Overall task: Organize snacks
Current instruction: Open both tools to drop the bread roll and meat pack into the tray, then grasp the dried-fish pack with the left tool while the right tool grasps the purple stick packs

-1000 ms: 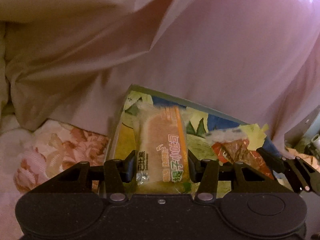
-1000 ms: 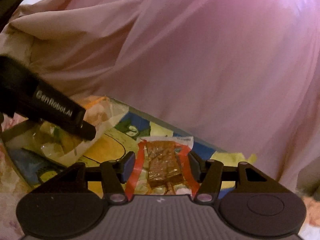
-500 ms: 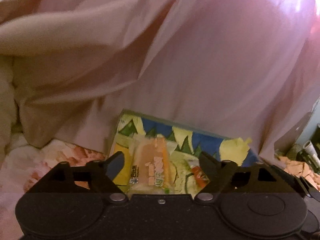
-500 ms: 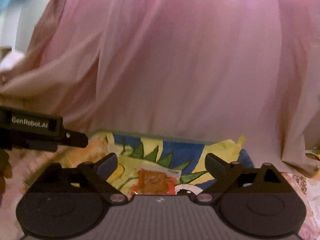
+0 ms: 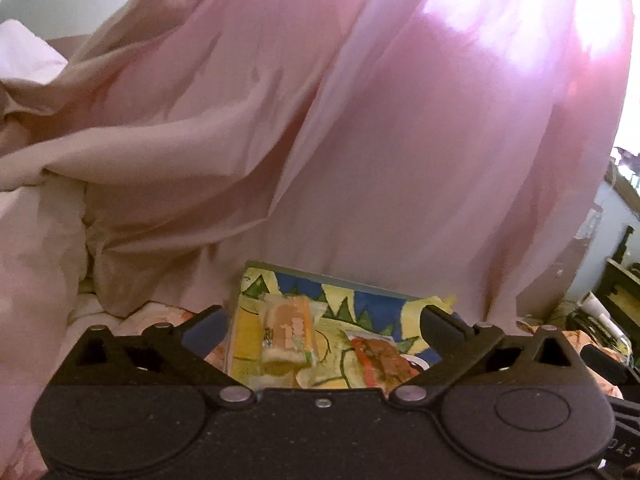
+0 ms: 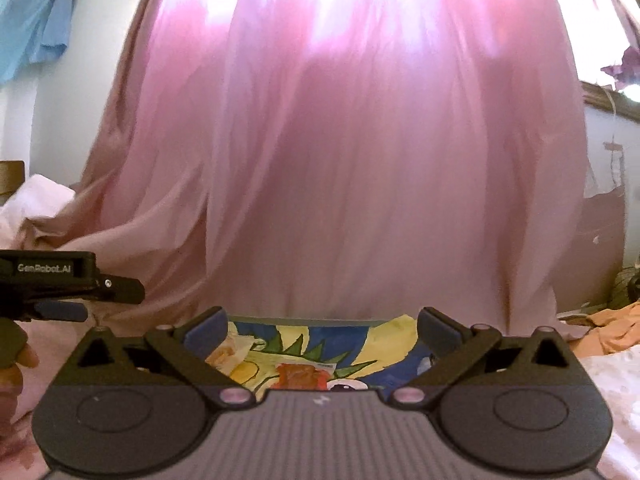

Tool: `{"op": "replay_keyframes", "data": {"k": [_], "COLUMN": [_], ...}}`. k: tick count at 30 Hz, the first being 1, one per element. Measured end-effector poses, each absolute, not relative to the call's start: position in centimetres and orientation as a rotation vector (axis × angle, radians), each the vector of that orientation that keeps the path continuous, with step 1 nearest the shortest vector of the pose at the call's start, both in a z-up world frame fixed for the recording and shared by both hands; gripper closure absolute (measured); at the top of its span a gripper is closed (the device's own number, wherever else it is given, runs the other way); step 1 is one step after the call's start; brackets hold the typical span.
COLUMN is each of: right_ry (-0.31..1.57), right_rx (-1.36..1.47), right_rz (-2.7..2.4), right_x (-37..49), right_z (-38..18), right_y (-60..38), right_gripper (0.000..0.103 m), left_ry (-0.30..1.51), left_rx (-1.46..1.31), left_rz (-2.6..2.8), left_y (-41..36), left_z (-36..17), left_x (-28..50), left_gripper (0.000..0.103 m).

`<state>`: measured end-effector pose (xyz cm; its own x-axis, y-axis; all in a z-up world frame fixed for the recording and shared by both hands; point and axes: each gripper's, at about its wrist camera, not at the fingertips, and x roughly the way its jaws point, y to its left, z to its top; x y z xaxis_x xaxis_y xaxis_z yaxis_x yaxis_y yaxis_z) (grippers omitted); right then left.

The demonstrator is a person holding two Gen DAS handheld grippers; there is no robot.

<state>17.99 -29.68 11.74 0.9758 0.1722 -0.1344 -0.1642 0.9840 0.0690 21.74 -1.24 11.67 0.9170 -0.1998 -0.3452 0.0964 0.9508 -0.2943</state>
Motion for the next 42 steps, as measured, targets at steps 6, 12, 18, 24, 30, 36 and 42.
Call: {"op": "replay_keyframes", "data": {"k": [6,12,18,24,30,36,42], "right_ry": [0.104,0.132,0.214,0.349,0.456,0.553,0.609], "right_rx": [0.033,0.023,0.033,0.051,0.006,-0.039,-0.046], "right_rz": [0.153,0.148,0.142,0.137,0.145,0.177,0.192], "right_x": [12.9,9.0,6.1,4.4,3.5,3.6,4.2], "right_z": [11.5,9.8,7.5,4.8,2.8,0.7,-0.6], "right_y": [-29.3,-28.6,-28.0,-27.3,-25.8,-24.2,-23.6], "right_gripper": [0.000,0.000,0.000,0.000,0.000,0.000,0.000], "left_ry": [0.364,0.366,0.403,0.473,0.572,0.663,0.706], "left_rx": [-0.267,-0.246,-0.208,-0.177,-0.135,-0.109,-0.078], "left_rz": [-0.173,-0.180,-0.185,-0.182,-0.181,-0.187,-0.205], "left_y": [-1.4,-1.3,-0.7,0.0,0.6,0.8,0.5], "left_z": [11.7,10.7,8.9,6.2,2.9,0.4,-1.0], "left_x": [17.5,13.7,10.9,9.0,8.1,8.2,8.7], "left_gripper": [0.001,0.001,0.001,0.001,0.001,0.001,0.001]}}
